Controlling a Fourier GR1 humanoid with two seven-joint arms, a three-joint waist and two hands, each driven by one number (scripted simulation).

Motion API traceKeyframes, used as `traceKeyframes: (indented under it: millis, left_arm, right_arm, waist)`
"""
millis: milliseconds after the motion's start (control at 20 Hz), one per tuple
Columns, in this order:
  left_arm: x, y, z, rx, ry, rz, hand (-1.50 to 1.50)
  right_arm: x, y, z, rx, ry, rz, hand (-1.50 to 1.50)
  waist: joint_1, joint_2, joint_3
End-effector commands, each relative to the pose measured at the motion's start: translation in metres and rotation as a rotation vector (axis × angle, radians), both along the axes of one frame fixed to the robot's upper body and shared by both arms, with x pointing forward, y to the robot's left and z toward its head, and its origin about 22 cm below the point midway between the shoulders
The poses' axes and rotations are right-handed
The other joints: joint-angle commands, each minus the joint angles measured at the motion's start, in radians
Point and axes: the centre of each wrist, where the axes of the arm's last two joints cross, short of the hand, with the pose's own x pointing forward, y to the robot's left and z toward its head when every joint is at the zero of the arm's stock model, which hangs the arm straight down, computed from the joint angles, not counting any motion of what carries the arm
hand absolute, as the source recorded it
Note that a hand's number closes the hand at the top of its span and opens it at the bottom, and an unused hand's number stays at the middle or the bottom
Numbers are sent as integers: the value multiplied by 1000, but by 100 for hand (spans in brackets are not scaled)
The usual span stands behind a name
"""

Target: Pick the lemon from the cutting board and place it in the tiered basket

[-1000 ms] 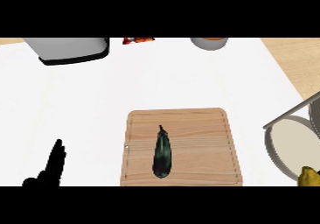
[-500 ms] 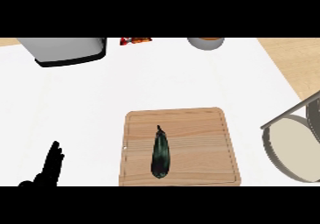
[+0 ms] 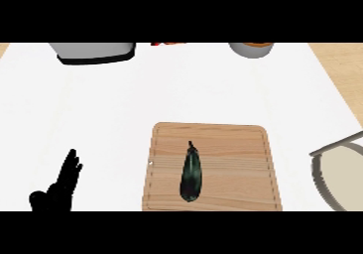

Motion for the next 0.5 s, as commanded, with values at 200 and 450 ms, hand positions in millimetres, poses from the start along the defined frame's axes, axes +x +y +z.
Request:
traceKeyframes:
  millis: [200,450]
  left_arm:
    - [40,-13,1,7,-6,-79,0]
    - [50,-10,-4,27,-26,-79,0]
  right_arm:
    - [-20,-32,61,26,5,-102,150]
    - [5,-30,67,54,31,-58,150]
  waist:
    - [84,20,-1]
    - [96,22,-1]
